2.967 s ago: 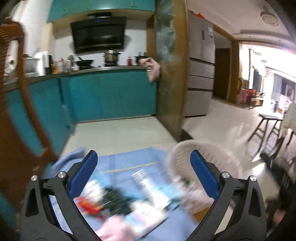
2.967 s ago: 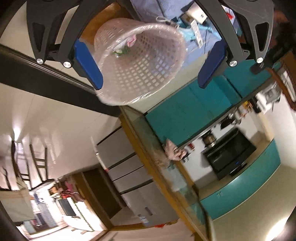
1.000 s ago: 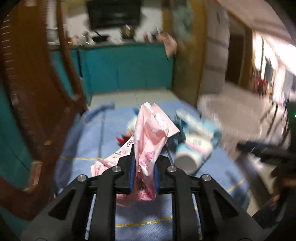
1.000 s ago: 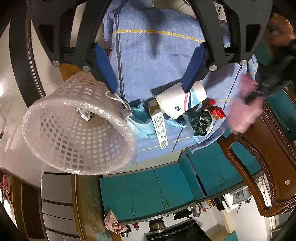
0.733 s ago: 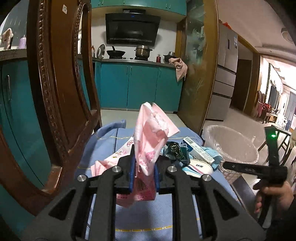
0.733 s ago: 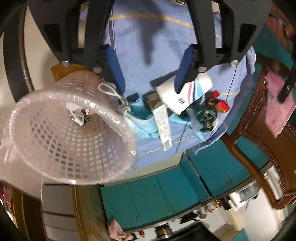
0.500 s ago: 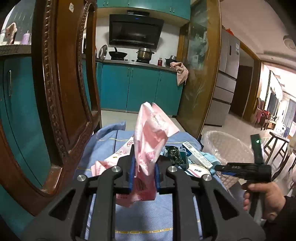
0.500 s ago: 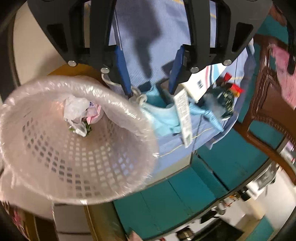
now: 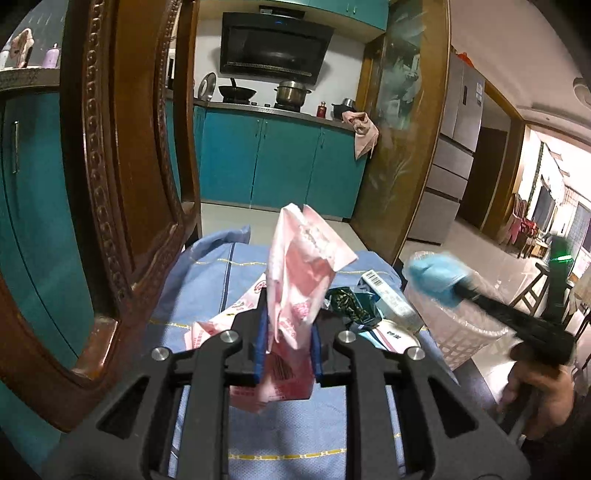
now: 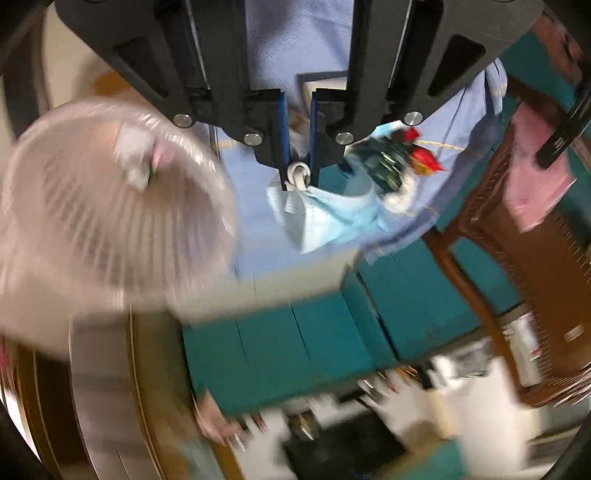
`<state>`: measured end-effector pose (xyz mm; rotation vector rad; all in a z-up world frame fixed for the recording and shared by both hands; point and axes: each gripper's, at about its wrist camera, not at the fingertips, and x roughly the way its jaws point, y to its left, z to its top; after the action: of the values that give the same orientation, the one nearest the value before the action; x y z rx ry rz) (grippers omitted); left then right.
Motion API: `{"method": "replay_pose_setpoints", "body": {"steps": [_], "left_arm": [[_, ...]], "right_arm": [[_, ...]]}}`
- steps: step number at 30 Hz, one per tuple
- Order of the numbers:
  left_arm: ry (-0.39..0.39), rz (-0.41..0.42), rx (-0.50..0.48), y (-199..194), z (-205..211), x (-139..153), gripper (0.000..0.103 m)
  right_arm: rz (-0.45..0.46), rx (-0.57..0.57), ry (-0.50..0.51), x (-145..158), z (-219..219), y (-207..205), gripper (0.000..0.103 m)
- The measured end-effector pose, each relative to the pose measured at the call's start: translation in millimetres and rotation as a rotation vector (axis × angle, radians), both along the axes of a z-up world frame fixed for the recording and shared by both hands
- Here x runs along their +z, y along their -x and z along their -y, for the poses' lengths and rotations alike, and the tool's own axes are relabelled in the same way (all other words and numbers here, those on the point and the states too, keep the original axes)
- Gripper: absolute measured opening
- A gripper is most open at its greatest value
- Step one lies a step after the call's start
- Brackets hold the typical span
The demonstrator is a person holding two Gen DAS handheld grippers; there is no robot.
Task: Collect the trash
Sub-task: 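Grasp the blue face mask with the right tool while the left tool holds the pink packet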
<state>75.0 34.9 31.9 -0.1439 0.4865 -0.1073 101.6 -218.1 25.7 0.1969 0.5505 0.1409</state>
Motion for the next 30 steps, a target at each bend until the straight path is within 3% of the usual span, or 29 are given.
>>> {"method": "replay_pose_setpoints", "body": {"steps": [5,15,30], "left_arm": [[-0.018,-0.019,-0.007,-4.6,4.0,-0.7,0.02],[-0.068,-0.07,-0.009,-15.9,16.6,-8.2,0.02],[-0.08,-0.079,-0.013,-16.8,15.6,-10.7,0.02]], "right_arm": [[0.109,0.004,0.103,19.2,-16.6,46.4,0.009],[0.041,-0.012,0.084,8.5,-9.5,46.0,0.009],[0.034,-0.004,0.092,5.1,-10.9,44.4,0.009]]}}
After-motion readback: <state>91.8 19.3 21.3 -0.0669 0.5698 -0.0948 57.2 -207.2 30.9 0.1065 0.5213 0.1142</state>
